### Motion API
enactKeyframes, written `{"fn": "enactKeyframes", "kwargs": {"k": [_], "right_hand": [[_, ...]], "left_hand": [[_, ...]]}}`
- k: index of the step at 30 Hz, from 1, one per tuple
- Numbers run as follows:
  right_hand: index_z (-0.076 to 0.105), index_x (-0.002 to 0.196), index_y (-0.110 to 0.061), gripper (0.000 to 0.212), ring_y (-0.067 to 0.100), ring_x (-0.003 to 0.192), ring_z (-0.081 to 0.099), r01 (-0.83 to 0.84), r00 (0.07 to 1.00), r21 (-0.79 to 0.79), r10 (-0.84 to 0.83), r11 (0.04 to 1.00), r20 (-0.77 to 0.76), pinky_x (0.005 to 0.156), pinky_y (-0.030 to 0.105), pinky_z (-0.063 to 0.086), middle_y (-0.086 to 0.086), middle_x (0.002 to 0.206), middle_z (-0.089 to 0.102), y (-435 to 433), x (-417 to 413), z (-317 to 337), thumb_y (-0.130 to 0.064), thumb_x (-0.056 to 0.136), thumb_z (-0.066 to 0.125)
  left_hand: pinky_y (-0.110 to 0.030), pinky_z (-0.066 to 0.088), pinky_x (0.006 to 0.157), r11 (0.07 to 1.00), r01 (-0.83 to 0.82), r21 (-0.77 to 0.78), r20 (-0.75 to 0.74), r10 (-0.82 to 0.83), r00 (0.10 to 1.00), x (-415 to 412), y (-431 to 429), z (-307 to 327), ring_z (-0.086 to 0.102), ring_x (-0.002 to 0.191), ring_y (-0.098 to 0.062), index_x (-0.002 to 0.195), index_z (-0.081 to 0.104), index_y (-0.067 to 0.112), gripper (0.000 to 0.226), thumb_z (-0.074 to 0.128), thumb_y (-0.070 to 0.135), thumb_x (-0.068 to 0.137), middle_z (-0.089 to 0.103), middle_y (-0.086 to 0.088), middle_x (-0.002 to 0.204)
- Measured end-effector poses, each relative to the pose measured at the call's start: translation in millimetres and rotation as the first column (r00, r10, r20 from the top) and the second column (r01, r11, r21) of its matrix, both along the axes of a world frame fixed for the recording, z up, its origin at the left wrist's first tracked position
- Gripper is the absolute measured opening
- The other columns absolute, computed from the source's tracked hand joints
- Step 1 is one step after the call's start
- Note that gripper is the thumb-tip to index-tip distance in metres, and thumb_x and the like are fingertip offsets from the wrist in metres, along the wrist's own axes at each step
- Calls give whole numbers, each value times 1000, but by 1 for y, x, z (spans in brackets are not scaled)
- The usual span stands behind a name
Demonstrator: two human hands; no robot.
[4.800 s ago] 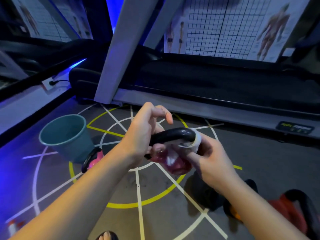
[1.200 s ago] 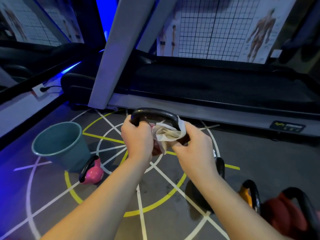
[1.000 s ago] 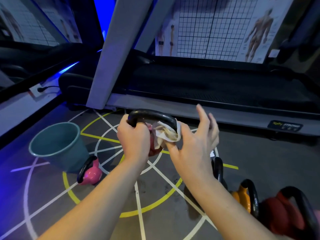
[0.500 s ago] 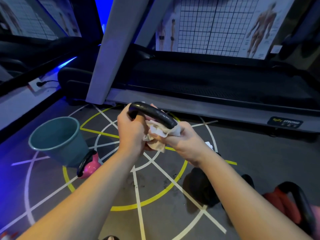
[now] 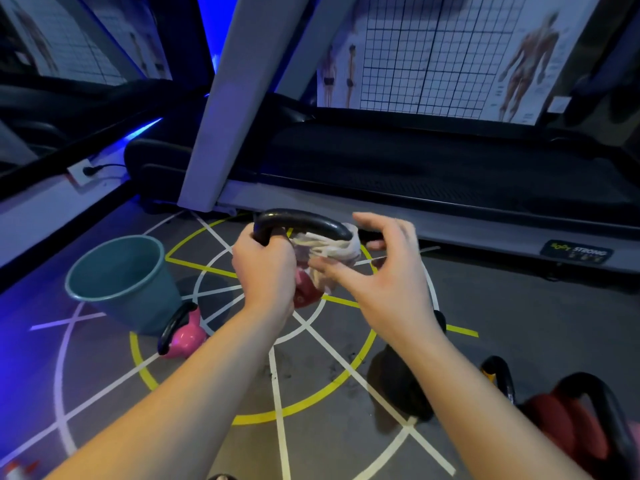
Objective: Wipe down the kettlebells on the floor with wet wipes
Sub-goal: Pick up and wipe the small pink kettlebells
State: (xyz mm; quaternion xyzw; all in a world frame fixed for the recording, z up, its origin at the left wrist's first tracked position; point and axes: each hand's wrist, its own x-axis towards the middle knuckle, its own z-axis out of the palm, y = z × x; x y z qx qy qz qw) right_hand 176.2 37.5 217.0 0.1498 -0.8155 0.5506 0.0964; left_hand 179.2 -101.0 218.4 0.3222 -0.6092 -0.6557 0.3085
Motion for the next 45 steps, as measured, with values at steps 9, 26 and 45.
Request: {"fn": "enactKeyframes", "kwargs": {"k": [9, 26, 45], "right_hand": [[73, 102, -25, 18, -2, 80, 65, 109, 993, -145, -116, 983, -39, 65, 9, 44, -16, 86, 71, 14, 9, 4, -10, 99, 64], [53, 146, -30, 46, 7, 53, 45, 170, 984, -5, -170, 985, 58, 54, 29, 38, -7, 60, 55, -14, 25, -14, -12, 103, 50], [53, 145, -11, 50, -4, 142, 38, 103, 932, 32, -85, 994, -352, 115, 19, 35, -7, 147, 49, -13, 29, -7, 1, 97, 52]], "left_hand": [[-43, 58, 79, 1000, 9, -24, 52, -8, 999, 1, -2, 1, 72, 79, -22, 83, 63, 20, 22, 48, 4, 87, 73, -9, 84], [-35, 41, 61, 944, 13, -331, 151, 40, 988, -1, 2, -2, 54, 70, -18, 85, 58, 9, 8, 53, 3, 82, 61, -3, 76], [-38, 42, 64, 852, 46, -522, 96, 5, 995, 6, 13, 1, 52, 68, -17, 79, 52, 14, 15, 58, 9, 92, 56, 4, 68]]}}
